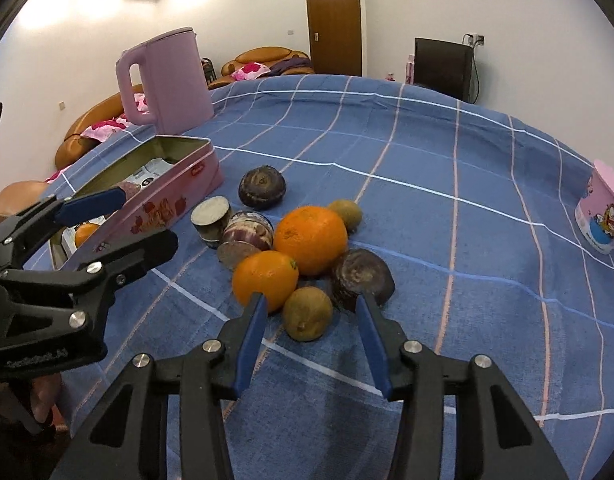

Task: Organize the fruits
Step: 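Move both tools back toward the fruit pile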

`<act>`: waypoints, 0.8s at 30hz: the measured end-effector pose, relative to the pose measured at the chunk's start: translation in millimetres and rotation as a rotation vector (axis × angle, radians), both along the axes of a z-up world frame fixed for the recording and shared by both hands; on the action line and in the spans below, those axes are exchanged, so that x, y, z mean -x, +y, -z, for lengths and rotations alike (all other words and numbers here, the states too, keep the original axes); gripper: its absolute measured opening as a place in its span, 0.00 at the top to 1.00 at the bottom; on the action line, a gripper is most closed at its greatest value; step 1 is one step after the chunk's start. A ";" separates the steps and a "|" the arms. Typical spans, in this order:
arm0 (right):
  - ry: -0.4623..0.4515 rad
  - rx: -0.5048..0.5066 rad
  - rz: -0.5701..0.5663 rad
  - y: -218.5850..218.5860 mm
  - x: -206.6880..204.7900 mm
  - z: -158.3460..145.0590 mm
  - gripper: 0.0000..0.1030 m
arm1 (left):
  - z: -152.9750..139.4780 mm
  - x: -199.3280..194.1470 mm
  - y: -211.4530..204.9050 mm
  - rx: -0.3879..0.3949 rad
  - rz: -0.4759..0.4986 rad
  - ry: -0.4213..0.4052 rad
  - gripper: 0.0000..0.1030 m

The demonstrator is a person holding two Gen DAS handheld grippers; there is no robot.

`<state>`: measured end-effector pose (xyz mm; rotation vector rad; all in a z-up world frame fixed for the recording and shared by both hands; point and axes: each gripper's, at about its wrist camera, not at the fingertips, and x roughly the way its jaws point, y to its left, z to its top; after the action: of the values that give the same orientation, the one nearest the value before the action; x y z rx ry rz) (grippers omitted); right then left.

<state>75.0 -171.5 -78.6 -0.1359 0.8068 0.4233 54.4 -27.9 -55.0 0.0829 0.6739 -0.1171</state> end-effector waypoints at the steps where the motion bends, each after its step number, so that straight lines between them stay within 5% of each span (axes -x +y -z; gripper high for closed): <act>1: -0.016 0.013 -0.004 1.6 4.1 -1.6 0.55 | 2.1 -2.0 -0.3 -0.001 -0.002 0.006 0.27; 24: 0.071 0.008 -0.012 2.5 -11.4 10.9 0.59 | 8.5 -12.3 10.6 0.002 0.007 0.051 0.33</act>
<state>86.4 -168.9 -89.6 -0.1341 0.8780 0.4382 66.7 -17.3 -63.5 0.0802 0.7249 -0.1269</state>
